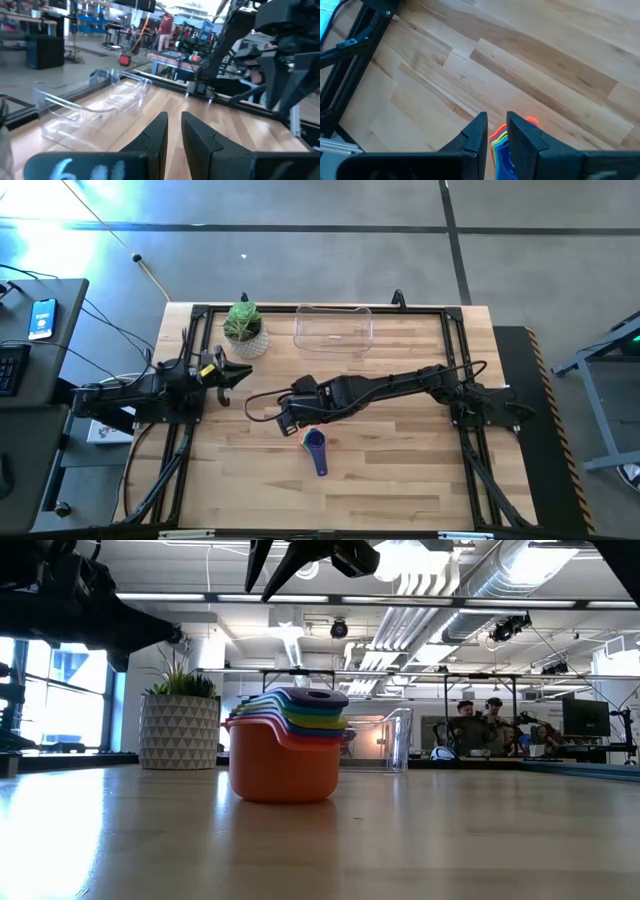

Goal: Nest measuring cups in basket
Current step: Put the Stack measuring cups into the transparent bin

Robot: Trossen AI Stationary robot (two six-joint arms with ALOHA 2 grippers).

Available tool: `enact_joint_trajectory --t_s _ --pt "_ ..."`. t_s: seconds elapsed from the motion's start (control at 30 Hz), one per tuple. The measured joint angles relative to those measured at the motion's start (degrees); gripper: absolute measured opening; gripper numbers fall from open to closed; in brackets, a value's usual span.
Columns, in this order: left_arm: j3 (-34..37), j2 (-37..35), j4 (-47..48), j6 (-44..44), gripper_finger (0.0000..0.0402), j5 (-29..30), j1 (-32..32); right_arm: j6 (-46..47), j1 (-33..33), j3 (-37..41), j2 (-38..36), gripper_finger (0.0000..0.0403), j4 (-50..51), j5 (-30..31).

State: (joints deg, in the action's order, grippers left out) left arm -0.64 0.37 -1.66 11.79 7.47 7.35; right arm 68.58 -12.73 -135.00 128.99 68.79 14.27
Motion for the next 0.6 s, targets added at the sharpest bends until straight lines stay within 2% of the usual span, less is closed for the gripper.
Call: enact_joint_trajectory --t_s 0.27,0.6 --pt "0.0 1.1 0.0 -5.8 0.0044 0.5 0.2 1.0 0.0 0.0 -0.1 0.0062 -0.4 -0.8" --pt "0.0 1.1 0.0 -3.5 0.0044 0.5 0.1 1.0 0.0 0.0 -3.5 0.0061 -1.2 1.2"
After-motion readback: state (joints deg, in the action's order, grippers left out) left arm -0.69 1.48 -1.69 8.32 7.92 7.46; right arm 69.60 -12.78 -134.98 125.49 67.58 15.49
